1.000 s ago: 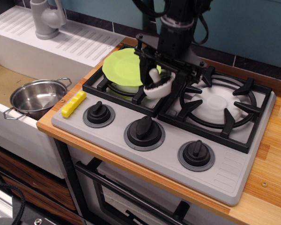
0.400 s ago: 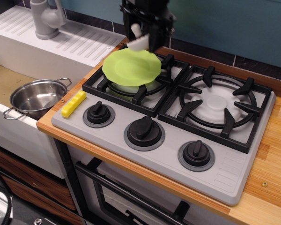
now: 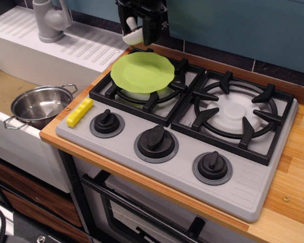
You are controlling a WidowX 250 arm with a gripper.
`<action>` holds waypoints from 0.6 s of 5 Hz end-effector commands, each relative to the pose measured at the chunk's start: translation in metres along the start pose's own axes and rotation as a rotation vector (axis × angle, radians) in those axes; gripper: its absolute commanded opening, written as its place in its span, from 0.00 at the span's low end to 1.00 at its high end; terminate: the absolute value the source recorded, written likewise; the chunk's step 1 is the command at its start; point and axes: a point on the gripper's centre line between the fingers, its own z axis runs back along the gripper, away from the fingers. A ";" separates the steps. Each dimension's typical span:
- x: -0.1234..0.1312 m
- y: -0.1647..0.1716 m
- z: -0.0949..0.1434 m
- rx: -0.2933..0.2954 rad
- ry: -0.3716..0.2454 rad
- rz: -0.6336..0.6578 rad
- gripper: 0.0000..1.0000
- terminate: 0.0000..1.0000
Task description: Put mushroom on plate and fry in pot or pan in sink
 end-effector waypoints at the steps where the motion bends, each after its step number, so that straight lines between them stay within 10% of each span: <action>1: 0.005 -0.007 0.019 0.060 -0.047 0.039 0.00 0.00; 3: -0.008 -0.030 0.020 0.086 -0.052 0.088 0.00 0.00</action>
